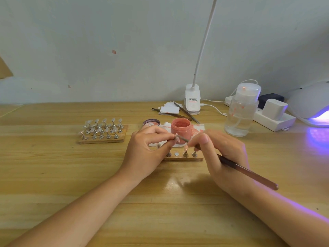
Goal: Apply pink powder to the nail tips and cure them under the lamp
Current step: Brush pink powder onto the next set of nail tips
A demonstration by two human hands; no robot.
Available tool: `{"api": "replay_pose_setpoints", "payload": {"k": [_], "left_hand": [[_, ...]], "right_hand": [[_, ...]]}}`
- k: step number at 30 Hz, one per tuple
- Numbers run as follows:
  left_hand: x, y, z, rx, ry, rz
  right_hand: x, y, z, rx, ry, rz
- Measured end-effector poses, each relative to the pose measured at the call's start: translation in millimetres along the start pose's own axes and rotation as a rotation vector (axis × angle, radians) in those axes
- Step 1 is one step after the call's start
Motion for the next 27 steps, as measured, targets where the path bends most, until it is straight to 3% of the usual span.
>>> {"api": "replay_pose_setpoints", "payload": {"k": [27], "left_hand": [[-1.1,0.2,-0.1,0.001,-0.01,-0.058]], "right_hand": [[-2.5,-3.0,0.3,0.011,-0.053,0.07]]}}
Point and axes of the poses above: each hand's wrist, its own z-axis towards the middle knuckle, its own y-axis out of the back of the hand, x = y × z, the point moved 3 cm from there along z, towards the middle knuckle, and after that the axes turned 13 degrees about -z, right-handed, at the moved point
